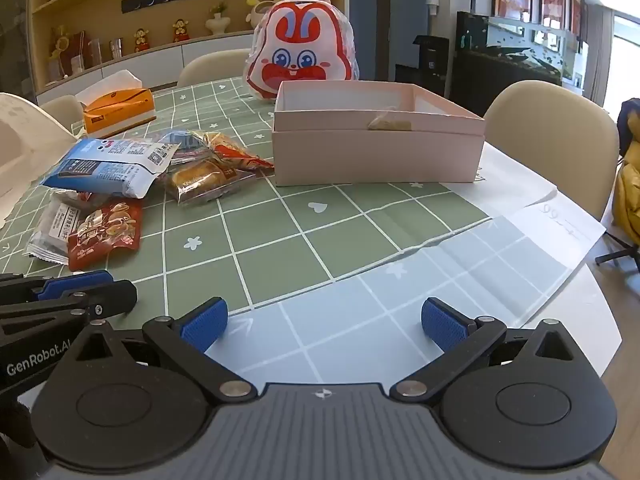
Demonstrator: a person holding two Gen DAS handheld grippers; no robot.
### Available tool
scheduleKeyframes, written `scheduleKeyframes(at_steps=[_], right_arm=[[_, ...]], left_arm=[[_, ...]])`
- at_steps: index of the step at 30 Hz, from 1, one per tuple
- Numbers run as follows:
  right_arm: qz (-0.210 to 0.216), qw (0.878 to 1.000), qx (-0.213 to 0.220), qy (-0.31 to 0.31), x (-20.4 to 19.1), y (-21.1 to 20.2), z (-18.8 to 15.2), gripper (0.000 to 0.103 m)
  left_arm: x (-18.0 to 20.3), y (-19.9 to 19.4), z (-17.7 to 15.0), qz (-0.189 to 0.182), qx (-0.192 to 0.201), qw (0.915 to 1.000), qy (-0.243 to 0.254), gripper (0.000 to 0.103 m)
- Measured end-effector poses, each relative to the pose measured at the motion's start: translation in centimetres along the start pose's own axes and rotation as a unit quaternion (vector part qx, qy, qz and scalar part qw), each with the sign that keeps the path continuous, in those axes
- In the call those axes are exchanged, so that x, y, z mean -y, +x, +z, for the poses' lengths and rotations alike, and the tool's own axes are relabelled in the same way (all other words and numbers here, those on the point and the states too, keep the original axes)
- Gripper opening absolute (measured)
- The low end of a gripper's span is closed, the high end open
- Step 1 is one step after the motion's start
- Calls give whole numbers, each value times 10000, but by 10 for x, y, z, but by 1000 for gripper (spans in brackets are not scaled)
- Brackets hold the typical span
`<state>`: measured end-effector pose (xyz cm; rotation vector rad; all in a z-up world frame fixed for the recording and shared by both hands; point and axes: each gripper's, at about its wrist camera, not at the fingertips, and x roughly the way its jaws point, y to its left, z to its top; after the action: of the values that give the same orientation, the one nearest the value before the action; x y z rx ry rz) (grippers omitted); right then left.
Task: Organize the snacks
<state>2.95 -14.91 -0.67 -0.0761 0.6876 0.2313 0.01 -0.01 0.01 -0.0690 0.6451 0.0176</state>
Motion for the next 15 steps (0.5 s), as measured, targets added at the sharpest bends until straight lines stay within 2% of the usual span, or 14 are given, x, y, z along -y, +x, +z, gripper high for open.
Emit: scheduleKeyframes(at_steps=[15], right_arm=[[26, 10000, -2, 54, 1, 0, 1, 103]], left_arm=[[0, 0, 0, 7, 39, 10000, 9, 21]])
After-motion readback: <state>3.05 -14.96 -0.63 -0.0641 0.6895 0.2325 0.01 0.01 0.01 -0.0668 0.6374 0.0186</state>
